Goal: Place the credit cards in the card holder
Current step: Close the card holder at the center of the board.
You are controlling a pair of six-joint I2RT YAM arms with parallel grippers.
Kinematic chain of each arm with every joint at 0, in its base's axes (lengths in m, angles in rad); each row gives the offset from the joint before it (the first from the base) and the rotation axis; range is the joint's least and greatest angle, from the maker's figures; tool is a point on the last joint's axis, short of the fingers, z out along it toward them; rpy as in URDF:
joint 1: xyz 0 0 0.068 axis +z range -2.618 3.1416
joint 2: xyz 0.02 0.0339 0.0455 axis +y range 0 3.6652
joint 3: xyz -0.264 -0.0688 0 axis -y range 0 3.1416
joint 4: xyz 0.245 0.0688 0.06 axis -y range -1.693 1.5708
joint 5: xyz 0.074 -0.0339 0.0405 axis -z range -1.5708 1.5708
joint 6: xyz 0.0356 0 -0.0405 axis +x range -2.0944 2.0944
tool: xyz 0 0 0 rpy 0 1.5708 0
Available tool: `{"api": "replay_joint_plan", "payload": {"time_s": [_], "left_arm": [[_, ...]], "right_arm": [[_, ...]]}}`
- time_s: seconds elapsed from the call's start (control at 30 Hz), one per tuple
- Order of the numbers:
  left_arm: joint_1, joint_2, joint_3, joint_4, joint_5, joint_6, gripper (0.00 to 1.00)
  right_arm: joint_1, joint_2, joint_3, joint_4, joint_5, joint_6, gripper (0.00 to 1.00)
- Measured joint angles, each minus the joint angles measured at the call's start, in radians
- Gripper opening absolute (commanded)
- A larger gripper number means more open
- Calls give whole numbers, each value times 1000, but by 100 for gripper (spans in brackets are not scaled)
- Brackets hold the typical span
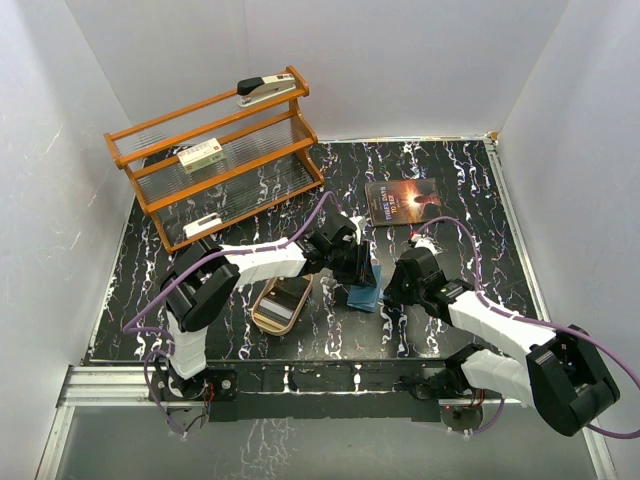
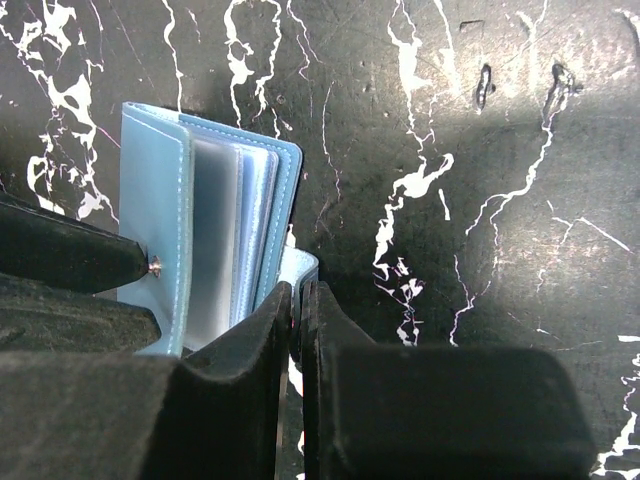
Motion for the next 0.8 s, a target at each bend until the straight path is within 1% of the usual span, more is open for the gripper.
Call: {"api": "replay_joint_plan", "payload": {"time_s": [0.07, 0.1, 0.2, 0.3, 0.33, 0.6, 0.67, 0.73, 0.8], "left_arm": [[0, 2, 0, -12, 3, 8, 42], [0, 2, 0, -17, 3, 12, 41], [0, 4, 14, -48, -5, 21, 34], [0, 18, 36, -76, -21, 35, 22], [0, 24, 42, -89, -27, 40, 20], [0, 72, 84, -152, -55, 58, 19], [0, 75, 87, -156, -56, 58, 19], [0, 76, 88, -157, -59, 56, 19], [0, 76, 88, -158, -61, 50, 20]], "right_arm": [[0, 2, 2, 0, 3, -2, 4], [0, 2, 4, 0, 5, -3, 4], [0, 11, 18, -1, 16, -15, 4], [0, 28, 43, -2, 22, -32, 4], [0, 33, 52, -2, 22, -36, 4], [0, 37, 72, 1, 6, -48, 10], [0, 39, 72, 2, -2, -47, 13], [0, 46, 72, 4, -14, -45, 19], [0, 60, 72, 14, -32, -39, 21]]}}
